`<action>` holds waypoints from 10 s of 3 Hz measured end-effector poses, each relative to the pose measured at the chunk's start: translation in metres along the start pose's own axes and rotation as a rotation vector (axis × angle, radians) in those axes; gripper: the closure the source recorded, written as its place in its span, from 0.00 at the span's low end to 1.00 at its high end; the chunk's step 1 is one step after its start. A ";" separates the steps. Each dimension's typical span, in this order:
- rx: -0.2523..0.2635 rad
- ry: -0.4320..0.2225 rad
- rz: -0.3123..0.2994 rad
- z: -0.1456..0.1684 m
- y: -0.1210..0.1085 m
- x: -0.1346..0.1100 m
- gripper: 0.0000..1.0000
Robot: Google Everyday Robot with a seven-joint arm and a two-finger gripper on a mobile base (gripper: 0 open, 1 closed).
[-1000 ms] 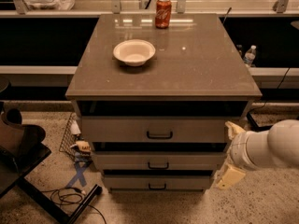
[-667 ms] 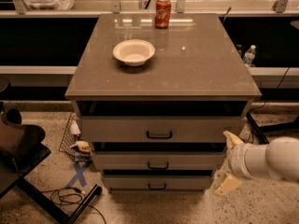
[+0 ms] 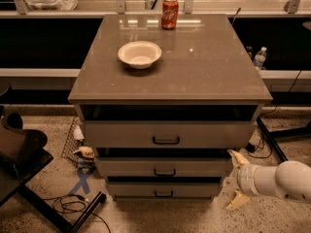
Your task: Open bottom drawer
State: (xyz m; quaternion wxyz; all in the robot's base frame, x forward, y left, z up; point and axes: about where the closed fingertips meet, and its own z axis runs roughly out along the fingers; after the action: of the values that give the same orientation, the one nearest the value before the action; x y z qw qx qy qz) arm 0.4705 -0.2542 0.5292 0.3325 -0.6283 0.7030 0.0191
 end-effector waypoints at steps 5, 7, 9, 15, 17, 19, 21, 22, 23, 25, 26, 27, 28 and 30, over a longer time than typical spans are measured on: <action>-0.090 0.042 -0.098 0.072 0.079 0.062 0.00; -0.073 0.073 -0.218 0.142 0.134 0.100 0.00; -0.104 0.069 -0.187 0.187 0.129 0.103 0.00; -0.204 0.026 -0.182 0.341 0.092 0.105 0.00; -0.212 0.034 -0.186 0.347 0.095 0.104 0.01; -0.218 0.029 -0.184 0.349 0.100 0.103 0.54; -0.220 0.028 -0.184 0.344 0.098 0.099 0.99; -0.220 0.028 -0.184 0.341 0.096 0.097 1.00; -0.220 0.028 -0.184 0.339 0.096 0.096 1.00; -0.220 0.028 -0.184 0.339 0.096 0.096 1.00; -0.220 0.028 -0.184 0.339 0.096 0.096 1.00; -0.220 0.028 -0.184 0.339 0.096 0.096 1.00; -0.222 0.027 -0.183 0.339 0.097 0.096 0.85; -0.222 0.027 -0.183 0.339 0.097 0.095 0.39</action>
Offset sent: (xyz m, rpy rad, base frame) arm -0.0165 -0.0432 -0.0773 0.0630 0.0751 0.0369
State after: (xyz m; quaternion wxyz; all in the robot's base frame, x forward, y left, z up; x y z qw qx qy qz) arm 0.5353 -0.1662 0.1808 0.2518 -0.7231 0.6407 0.0577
